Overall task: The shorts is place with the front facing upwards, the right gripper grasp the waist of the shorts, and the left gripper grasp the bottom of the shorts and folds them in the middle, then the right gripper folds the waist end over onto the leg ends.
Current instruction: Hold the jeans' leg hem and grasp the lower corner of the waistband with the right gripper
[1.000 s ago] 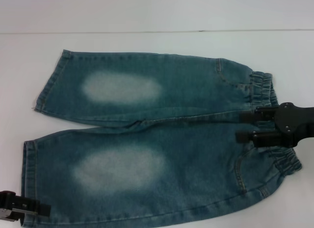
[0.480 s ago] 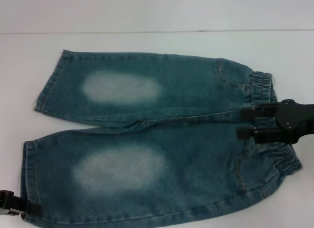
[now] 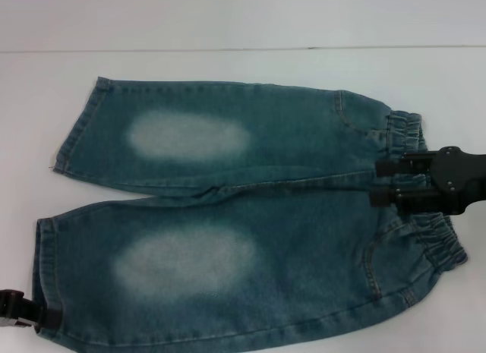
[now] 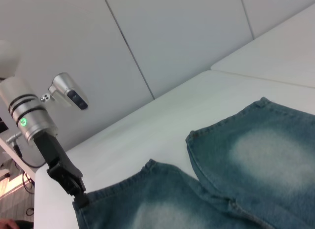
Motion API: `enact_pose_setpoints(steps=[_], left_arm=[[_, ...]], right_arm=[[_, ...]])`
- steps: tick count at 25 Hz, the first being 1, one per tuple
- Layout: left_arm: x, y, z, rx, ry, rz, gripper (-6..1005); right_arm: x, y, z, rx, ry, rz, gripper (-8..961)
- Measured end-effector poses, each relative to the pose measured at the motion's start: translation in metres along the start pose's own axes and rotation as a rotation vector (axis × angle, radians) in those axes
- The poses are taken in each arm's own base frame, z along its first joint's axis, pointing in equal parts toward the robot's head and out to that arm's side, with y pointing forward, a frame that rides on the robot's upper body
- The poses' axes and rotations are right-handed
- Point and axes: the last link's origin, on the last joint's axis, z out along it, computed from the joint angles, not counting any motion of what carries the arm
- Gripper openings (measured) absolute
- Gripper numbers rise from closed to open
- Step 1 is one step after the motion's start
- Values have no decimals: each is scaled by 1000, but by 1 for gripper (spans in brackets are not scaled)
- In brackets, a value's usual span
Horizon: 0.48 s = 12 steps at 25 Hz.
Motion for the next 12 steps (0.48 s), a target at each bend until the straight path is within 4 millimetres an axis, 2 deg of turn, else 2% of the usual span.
enact_pose_setpoints(steps=[5,10,12], left_arm=[[6,4,1,-19,22,13,29],[15,8,0,-26,48,32,29],[19,8,-1,-24,63,36,28]], right_arm=[[-15,0,-9,4,32,1,730],[-32,3,-29,41,170,-36,730],[-37,-1,-41,103,286,-13,730]])
